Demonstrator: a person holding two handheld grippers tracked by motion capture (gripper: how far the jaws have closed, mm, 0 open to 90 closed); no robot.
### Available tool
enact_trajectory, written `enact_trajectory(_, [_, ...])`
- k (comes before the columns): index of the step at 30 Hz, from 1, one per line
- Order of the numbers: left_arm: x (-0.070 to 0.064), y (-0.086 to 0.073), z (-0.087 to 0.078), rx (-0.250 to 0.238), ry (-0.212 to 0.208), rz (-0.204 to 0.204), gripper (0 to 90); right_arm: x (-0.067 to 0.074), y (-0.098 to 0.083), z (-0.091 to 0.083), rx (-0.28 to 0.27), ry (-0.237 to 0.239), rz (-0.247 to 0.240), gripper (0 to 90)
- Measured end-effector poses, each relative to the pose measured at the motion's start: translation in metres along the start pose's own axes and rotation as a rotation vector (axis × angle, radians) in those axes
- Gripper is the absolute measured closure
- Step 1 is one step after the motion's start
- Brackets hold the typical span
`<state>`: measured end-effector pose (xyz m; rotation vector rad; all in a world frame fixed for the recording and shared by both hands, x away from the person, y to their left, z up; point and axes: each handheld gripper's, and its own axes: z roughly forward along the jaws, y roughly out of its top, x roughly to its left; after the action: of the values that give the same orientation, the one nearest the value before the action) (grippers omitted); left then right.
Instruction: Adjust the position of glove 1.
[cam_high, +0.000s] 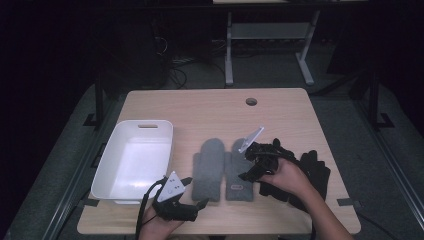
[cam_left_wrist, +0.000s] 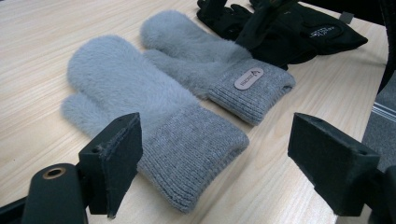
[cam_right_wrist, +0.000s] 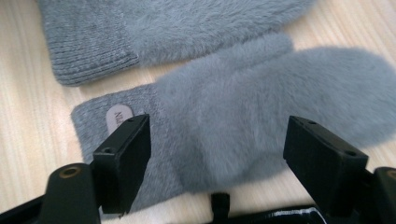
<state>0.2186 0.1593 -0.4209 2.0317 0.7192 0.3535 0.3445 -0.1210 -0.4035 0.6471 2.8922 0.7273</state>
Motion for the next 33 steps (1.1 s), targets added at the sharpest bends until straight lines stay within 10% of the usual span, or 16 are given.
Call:
enact_trajectory(22, [-0.003,0.0,0.003,0.001,-0.011,0.006,17.5,-0.008,0.008,0.039,0.141,0.01,-0.02,39.1])
enact_trajectory(33, [-0.004,0.0,0.002,-0.004,-0.01,0.003,17.5,-0.007,0.007,0.04,0.154,0.033,0.008,68.4])
